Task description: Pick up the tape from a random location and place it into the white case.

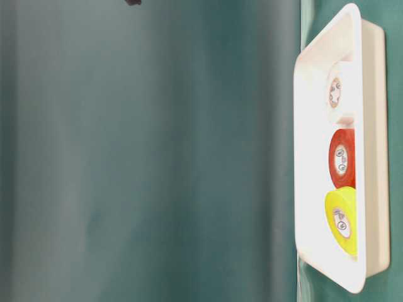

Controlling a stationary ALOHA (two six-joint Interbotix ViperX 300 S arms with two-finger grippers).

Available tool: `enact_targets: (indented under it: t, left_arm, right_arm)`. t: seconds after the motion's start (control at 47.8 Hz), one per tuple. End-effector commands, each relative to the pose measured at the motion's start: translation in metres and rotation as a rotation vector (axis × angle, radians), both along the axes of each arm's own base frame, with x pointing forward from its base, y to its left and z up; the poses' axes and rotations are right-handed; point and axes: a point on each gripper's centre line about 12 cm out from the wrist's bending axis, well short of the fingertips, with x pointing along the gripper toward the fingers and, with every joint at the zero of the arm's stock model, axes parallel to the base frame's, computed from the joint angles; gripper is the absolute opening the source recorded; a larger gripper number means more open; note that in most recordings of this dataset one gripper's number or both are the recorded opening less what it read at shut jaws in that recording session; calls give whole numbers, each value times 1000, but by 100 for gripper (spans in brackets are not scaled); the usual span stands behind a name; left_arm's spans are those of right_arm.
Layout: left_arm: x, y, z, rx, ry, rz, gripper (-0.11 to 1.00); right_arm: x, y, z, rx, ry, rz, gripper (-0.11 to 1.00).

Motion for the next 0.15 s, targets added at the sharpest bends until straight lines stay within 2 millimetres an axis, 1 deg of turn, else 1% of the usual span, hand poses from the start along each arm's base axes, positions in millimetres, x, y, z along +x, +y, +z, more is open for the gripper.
enact_targets:
  t: [0.0,0.126]
  left_arm:
    - [3,0,8,-1,-28,1,98]
    - [8,0,9,-1,-38,-1,98]
  right_arm:
    - [1,0,10,-3,-29,1,88]
    - [2,0,12,-4,-35,1,88]
